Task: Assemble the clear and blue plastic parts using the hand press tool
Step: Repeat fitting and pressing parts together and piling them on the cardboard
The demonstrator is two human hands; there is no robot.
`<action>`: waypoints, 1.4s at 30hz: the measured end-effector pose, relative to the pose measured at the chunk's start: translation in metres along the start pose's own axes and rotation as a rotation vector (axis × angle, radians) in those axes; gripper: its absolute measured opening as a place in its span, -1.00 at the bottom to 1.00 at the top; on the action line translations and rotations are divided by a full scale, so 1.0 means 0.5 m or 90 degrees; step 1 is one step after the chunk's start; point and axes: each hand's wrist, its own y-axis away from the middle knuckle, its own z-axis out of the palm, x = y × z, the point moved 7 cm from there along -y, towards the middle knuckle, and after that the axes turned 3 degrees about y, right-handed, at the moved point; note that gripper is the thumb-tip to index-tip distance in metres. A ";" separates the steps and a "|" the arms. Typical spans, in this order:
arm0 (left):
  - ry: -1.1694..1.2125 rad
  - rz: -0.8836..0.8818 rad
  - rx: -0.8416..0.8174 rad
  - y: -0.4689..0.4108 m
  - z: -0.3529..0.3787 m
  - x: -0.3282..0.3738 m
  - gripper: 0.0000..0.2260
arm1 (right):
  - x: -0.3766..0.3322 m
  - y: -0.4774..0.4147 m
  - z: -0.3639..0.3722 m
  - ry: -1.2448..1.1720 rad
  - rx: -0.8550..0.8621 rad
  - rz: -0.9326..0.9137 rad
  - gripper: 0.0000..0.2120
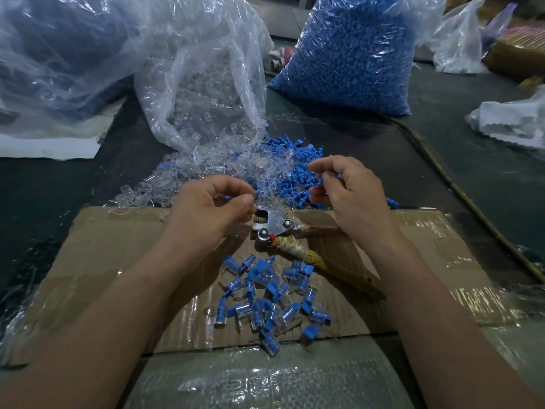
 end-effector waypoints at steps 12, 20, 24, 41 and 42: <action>0.031 0.001 0.007 0.005 -0.002 0.004 -0.91 | -0.013 0.014 0.033 0.028 -0.094 -0.011 -0.73; 0.012 0.014 0.008 0.007 0.000 0.006 -0.98 | -0.027 0.028 0.044 -0.104 -0.097 -0.022 -0.76; -0.004 0.048 -0.017 0.011 0.009 0.018 -0.85 | -0.040 0.036 0.056 -0.121 -0.128 -0.050 -0.81; -0.053 0.091 -0.007 0.017 0.018 0.029 -0.79 | -0.053 0.043 0.062 0.014 -0.094 -0.080 -0.88; -0.057 0.096 -0.011 0.018 0.019 0.030 -0.79 | -0.053 0.043 0.062 0.017 -0.091 -0.081 -0.88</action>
